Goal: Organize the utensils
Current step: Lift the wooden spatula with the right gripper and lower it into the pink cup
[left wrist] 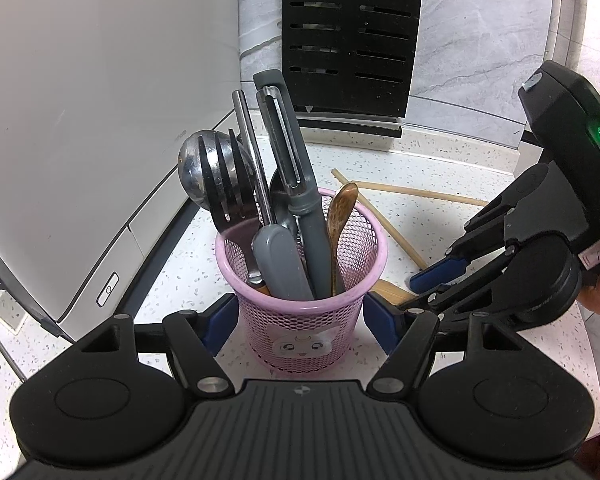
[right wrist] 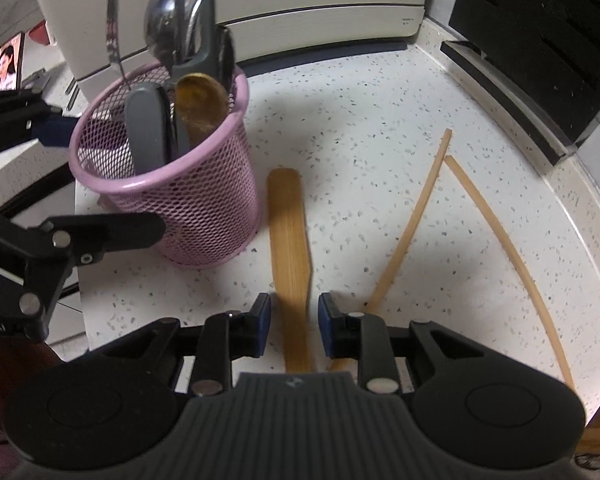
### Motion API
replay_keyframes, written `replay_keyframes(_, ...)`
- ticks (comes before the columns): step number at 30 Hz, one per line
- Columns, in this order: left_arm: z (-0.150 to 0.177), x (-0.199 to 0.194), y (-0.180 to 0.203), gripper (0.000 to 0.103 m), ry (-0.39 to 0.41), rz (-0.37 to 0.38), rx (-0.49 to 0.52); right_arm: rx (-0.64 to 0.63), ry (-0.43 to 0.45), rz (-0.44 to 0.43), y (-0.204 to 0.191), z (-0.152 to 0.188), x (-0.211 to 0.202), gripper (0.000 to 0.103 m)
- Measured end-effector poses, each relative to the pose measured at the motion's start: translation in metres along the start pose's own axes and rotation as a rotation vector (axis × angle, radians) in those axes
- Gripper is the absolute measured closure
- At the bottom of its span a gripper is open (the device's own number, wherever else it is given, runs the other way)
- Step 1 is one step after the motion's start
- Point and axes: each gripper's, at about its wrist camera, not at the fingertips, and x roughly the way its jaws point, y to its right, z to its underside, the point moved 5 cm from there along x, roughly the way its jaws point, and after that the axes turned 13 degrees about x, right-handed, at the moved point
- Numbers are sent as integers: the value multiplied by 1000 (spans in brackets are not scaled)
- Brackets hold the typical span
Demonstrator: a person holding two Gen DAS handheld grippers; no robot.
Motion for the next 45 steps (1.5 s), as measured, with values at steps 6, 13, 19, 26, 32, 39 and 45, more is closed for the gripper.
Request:
replay_keyframes(6, 0, 0, 0, 20, 0, 0, 1, 0, 13, 1, 2, 2, -2, 92)
replay_keyframes(13, 0, 0, 0, 20, -1, -1, 1, 84, 74, -27, 17, -6, -21, 92)
replay_keyframes(19, 0, 0, 0, 20, 0, 2, 0, 154, 147, -71, 24, -13, -46, 93)
replay_keyframes(26, 0, 1, 0, 20, -3, -1, 3, 190, 299, -166, 21, -23, -92, 92)
replay_keyframes(32, 0, 2, 0, 22, -4, 4, 2, 184, 386, -264, 7, -28, -118, 92)
replay_keyframes(39, 0, 3, 0, 22, -6, 5, 4, 178, 481, -320, -6, -38, -130, 92)
replay_keyframes(45, -1, 3, 0, 23, -6, 3, 3, 157, 460, -327, -21, -46, -114, 92)
